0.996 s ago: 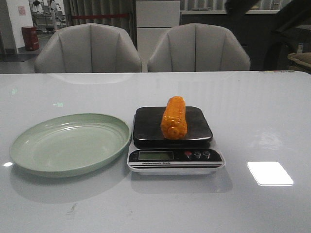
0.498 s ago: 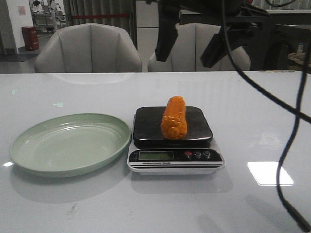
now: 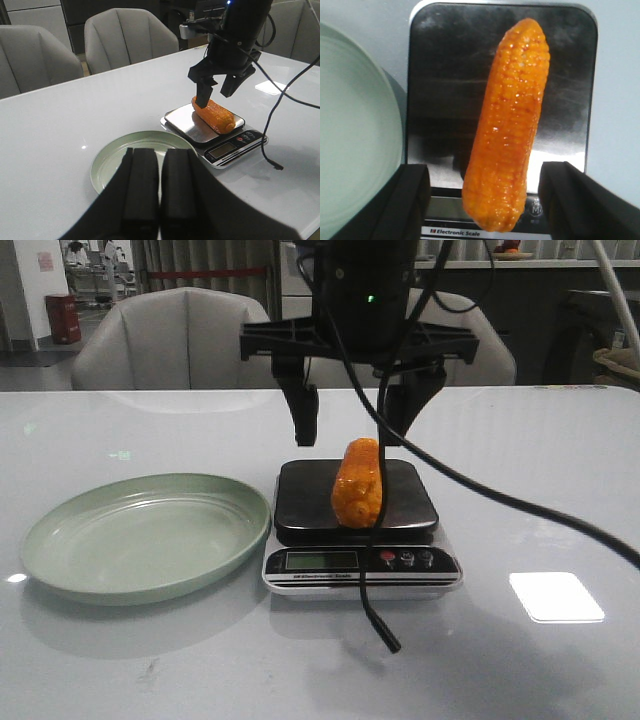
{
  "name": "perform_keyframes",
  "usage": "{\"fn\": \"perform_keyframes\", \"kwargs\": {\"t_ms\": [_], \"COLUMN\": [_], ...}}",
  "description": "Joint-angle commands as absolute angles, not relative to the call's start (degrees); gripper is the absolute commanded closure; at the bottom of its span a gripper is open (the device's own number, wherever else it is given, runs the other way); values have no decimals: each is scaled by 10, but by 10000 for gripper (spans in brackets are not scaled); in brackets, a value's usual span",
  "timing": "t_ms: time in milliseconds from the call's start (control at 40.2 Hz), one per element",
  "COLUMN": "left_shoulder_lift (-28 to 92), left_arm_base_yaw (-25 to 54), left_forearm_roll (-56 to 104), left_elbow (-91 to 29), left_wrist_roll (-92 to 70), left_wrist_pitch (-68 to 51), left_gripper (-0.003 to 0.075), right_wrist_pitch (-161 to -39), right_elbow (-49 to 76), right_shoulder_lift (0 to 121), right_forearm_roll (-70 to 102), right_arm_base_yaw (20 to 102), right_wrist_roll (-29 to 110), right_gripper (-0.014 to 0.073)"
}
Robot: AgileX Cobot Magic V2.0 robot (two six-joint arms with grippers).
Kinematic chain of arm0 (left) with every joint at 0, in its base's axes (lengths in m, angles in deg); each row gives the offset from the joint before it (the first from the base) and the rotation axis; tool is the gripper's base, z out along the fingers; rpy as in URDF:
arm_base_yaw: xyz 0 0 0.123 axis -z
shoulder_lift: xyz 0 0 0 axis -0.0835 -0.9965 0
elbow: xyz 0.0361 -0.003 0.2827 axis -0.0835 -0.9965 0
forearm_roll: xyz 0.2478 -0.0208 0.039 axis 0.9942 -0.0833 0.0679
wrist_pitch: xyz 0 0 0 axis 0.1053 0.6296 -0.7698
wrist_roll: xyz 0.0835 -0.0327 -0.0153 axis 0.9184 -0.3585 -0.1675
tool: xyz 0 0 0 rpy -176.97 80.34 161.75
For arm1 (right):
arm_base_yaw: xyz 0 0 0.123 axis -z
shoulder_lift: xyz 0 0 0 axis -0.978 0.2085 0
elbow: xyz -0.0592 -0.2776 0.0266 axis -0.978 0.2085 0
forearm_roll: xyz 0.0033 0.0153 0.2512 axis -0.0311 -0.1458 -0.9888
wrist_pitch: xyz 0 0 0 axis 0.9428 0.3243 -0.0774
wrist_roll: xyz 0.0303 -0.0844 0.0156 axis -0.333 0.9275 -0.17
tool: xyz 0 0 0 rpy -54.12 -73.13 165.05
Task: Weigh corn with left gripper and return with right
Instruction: 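Lower the right gripper over the corn on the scale and close, then lift the corn with the right gripper and carry it onto the plate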
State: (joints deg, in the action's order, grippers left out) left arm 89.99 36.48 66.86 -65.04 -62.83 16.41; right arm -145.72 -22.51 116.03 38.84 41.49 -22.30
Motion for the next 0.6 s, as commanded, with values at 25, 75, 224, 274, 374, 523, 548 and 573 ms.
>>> {"fn": "perform_keyframes", "kwargs": {"t_ms": [25, 75, 224, 274, 374, 523, 548, 573], "left_shoulder_lift": [909, 909, 909, 909, 909, 909, 909, 909], "left_arm_base_yaw": [366, 366, 366, 366, 366, 366, 366, 366], "left_forearm_roll": [671, 671, 671, 671, 671, 671, 671, 671], "left_elbow": [-637, -637, -637, -637, -637, -637, -637, -637], "left_wrist_roll": [-631, -631, -631, -631, -631, -631, -631, -631], "left_wrist_pitch": [116, 116, 116, 116, 116, 116, 116, 116], "left_gripper": [599, 599, 599, 599, 599, 599, 599, 599], "right_wrist_pitch": [-1457, -1462, -1469, -1470, -1472, -1470, -1466, -1464], "right_elbow": [-246, -246, -246, -246, -246, -260, -267, -272], "right_shoulder_lift": [1150, 1159, 1183, 1189, 1194, 1195, 1195, 1195], "right_forearm_roll": [404, 404, 400, 399, 394, 360, 350, 345], "right_arm_base_yaw": [417, 417, 417, 417, 417, 420, 420, 420], "right_wrist_roll": [-238, -238, -238, -239, -239, -239, -239, -238], "right_gripper": [69, 69, 69, 71, 118, 369, 403, 421]}}
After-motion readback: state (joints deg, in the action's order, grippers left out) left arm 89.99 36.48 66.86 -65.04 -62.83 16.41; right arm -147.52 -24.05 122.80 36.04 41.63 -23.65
